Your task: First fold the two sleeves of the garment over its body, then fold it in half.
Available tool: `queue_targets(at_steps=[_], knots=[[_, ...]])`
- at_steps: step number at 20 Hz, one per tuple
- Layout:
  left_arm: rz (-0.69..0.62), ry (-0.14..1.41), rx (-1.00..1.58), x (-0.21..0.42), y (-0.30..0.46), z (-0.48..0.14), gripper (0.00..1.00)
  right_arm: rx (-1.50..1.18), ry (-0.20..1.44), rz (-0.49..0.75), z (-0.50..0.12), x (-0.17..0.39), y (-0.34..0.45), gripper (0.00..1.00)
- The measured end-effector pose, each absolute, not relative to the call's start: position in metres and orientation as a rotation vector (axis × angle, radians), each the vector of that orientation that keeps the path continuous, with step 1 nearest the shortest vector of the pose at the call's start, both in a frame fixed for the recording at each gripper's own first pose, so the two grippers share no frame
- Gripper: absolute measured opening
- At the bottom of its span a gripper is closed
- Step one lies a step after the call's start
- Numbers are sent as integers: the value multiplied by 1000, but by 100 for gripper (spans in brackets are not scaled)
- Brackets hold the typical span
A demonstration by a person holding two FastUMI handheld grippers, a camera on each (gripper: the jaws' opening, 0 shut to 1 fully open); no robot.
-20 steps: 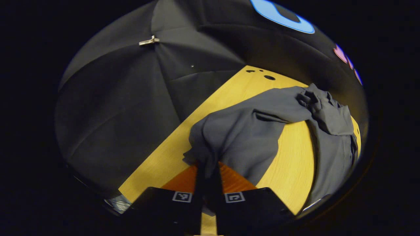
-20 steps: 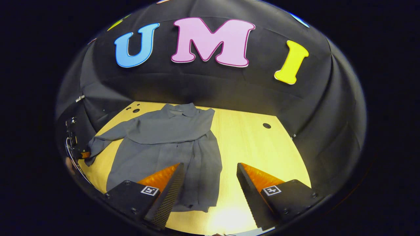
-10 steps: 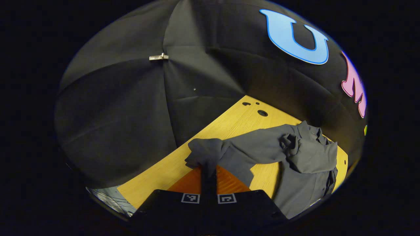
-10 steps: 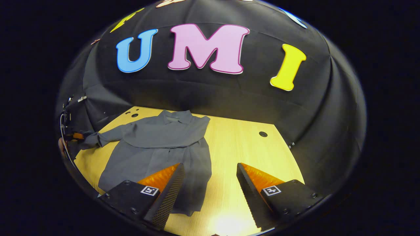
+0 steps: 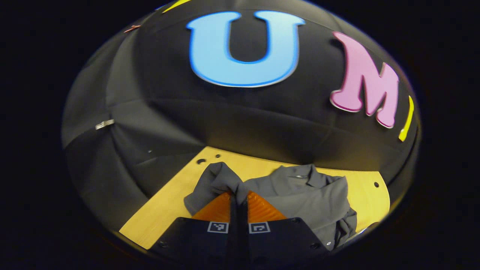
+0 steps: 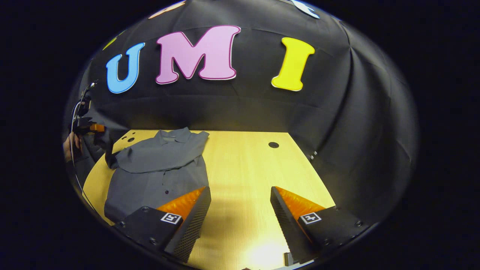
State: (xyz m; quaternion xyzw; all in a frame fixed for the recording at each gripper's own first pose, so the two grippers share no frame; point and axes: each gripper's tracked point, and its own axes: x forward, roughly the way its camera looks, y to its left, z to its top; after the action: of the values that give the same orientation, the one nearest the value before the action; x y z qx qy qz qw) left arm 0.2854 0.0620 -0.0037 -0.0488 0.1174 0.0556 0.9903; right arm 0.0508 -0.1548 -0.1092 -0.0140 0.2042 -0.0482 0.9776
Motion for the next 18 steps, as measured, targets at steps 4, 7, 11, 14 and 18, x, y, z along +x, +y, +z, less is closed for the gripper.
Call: queue_targets(at_steps=[4, 7, 11, 14, 18], knots=[[-113, 255, -12, 329, -84, -7, 5, 0, 433, -138, -119, 49, -172, 98], [-225, 265, 35, 343, -164, -10, 5, 14, 446, -124, -124, 56, -172, 98], [-352, 268, 186, 363, -254, -26, 5, 33, 455, -90, -126, 65, -169, 98], [-364, 304, 294, 380, -283, -52, 15, 40, 460, -69, -125, 90, -167, 98], [-391, 282, 195, 369, -287, -42, 52, 35, 484, -32, -132, 92, -156, 98]])
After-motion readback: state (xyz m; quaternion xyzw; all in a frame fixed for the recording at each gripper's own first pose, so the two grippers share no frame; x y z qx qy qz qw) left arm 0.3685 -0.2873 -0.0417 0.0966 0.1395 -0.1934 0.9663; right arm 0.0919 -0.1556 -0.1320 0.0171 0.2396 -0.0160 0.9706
